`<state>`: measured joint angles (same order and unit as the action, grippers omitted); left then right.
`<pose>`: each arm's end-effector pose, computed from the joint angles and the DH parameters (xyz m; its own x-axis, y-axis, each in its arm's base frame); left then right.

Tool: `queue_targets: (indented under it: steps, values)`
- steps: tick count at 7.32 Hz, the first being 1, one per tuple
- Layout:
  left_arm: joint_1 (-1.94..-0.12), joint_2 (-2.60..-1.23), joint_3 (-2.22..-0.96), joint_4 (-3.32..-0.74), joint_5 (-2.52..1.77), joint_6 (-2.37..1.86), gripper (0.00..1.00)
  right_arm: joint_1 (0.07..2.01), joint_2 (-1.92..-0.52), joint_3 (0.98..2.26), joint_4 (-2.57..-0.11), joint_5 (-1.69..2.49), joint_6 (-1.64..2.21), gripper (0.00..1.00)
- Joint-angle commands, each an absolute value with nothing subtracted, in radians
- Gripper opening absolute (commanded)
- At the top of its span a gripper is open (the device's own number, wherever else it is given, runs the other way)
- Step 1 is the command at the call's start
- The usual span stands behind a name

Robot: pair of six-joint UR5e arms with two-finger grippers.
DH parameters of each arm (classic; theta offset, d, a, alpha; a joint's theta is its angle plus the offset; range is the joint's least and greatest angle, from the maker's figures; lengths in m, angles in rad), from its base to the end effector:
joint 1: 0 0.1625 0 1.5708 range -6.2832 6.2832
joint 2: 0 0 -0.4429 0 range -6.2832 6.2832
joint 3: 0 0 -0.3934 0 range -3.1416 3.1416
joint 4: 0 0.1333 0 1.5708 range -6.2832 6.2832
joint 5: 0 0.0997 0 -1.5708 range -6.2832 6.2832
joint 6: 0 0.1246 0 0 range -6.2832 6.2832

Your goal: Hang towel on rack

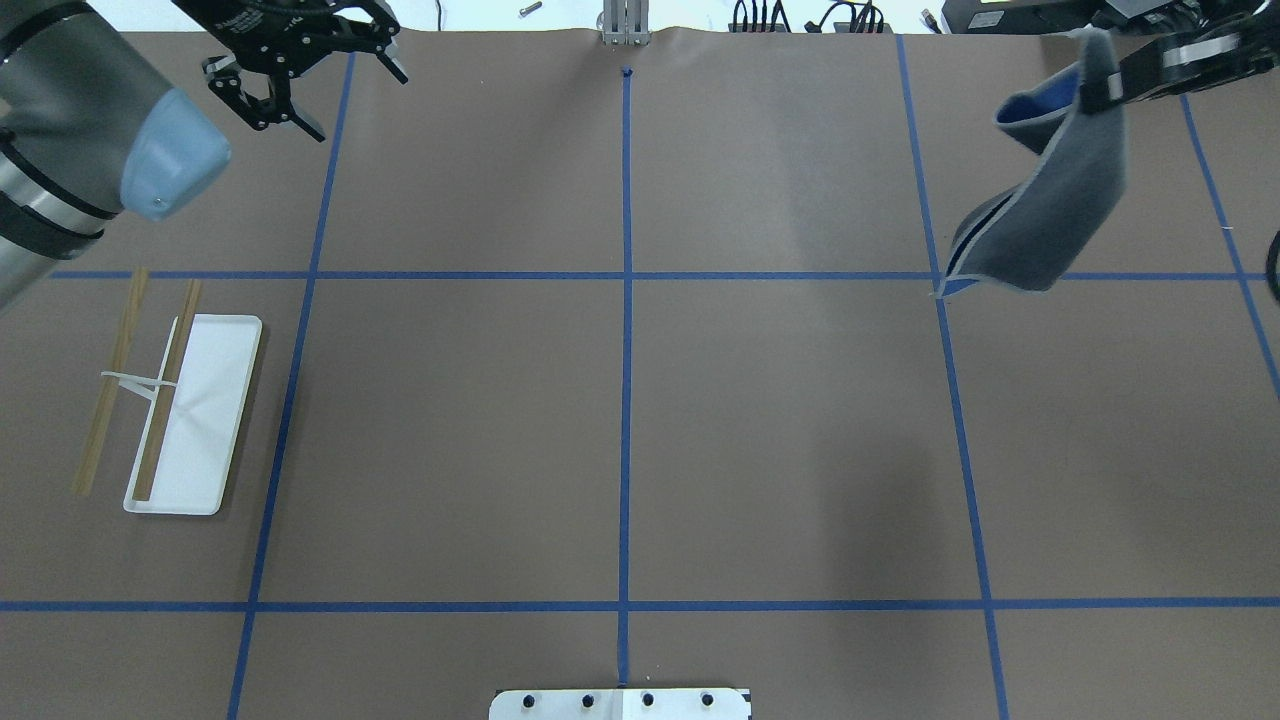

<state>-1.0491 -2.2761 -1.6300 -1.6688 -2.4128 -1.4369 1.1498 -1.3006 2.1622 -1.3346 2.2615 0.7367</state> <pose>0.3133 -0.6261 0.2057 0.3607 -0.4491 -0.8175 0.2491 0.8910 -0.3795 -0.1573 -0.4832 0.2458 0.4745 -0.3374 0.8130 -0.1790 0.8674 0.4644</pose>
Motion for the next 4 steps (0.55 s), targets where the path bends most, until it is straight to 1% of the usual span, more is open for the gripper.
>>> queue_targets:
  steps: [1, 2, 4]
  values:
    - [-0.971, -2.342, -1.623, -1.730, -2.411, -1.567, 0.98, 0.880, -1.240, 2.238, -1.338, 1.979, 0.917, 0.00]
    - [-0.947, -2.368, -1.615, -1.747, -2.411, -1.583, 0.98, 0.783, -1.236, 2.264, -1.342, 1.862, 0.922, 0.00]
    - [-0.873, -2.402, -1.615, -1.764, -2.411, -1.612, 0.98, 0.646, -1.194, 2.264, -1.347, 1.700, 0.923, 0.00]
